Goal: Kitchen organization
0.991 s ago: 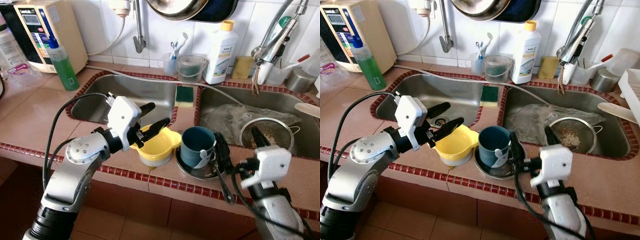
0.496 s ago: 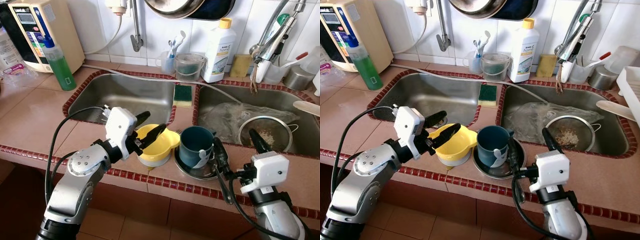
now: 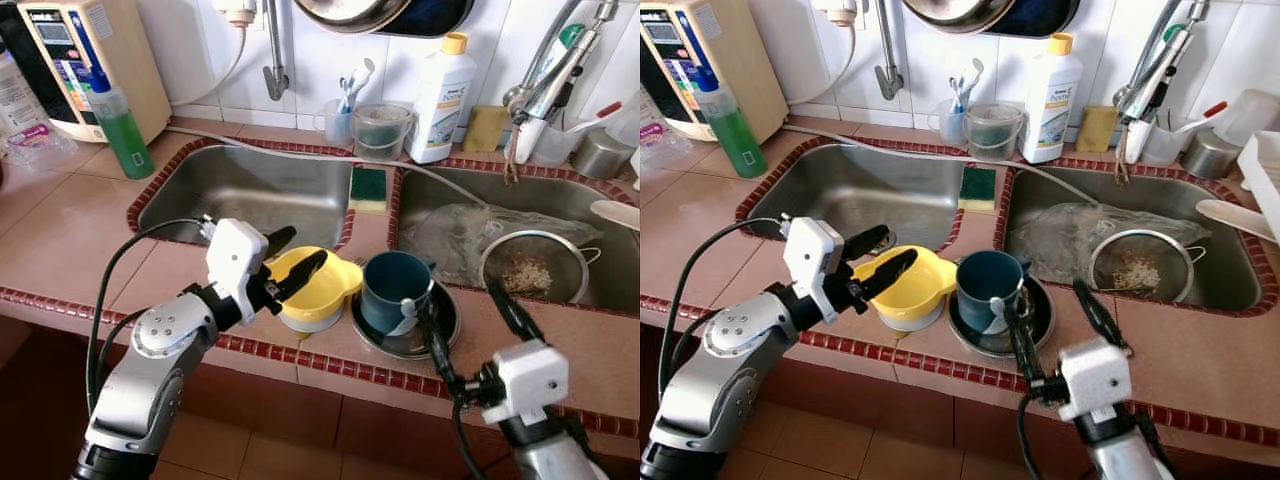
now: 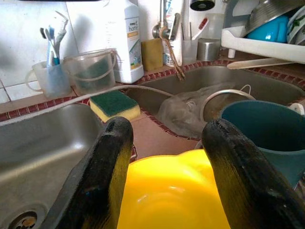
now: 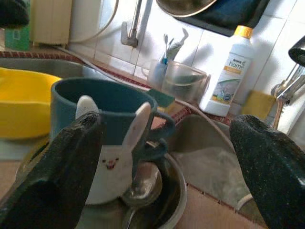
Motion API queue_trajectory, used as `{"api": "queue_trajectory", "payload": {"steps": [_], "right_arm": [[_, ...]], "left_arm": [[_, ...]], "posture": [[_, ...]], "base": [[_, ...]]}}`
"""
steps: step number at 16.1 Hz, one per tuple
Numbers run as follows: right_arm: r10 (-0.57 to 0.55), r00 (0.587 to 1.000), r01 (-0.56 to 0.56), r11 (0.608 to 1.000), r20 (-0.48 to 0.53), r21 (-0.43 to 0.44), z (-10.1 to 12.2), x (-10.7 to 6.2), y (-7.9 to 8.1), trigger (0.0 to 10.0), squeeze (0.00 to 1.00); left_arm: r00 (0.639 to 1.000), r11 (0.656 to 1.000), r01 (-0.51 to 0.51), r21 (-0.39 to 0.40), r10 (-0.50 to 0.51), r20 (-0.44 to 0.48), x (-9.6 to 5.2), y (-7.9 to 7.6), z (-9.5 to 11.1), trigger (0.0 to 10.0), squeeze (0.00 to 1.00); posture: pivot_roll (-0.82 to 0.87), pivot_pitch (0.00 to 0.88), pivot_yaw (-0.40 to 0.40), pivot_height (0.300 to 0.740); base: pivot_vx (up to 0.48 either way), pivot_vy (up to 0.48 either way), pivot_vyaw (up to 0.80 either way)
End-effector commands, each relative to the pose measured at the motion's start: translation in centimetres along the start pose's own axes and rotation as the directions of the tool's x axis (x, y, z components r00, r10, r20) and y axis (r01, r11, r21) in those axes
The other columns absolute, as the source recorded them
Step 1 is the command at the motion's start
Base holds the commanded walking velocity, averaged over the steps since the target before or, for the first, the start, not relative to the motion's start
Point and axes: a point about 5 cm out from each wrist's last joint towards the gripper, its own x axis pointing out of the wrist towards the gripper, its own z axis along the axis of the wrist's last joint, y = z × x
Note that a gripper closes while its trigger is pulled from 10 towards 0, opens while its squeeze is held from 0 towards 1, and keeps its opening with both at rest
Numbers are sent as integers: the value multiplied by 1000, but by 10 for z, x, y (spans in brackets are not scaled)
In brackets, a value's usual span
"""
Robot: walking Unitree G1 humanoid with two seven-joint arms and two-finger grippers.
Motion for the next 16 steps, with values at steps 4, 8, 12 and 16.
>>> {"api": "queue_trajectory", "payload": {"steps": [4, 8, 12, 16], "right_arm": [[21, 997, -21, 1000, -72, 4, -15, -16, 1, 10000, 0], [-10, 993, 13, 999, -117, 32, -28, -22, -3, 10000, 0], [-7, 995, 10, 999, -96, 33, -27, -18, -2, 10000, 0], [10, 994, -6, 999, -106, 41, -30, -24, 0, 10000, 0]], "left_arm": [[999, 998, 43, 53, -42, -16, -2, -2, 0, 10000, 0], [991, 986, 134, 99, -135, 0, 8, -19, 9, 10000, 0], [988, 985, 150, 90, -152, 20, 13, -25, 11, 10000, 0], [989, 983, 149, 110, -150, 6, 10, -23, 9, 10000, 0]], "posture": [[-234, 76, 62, 740], [-234, 71, 65, 740], [-237, 62, 67, 740], [-235, 64, 66, 740]], "base": [[0, 0, 0], [0, 0, 0], [0, 0, 0], [0, 0, 0]]}}
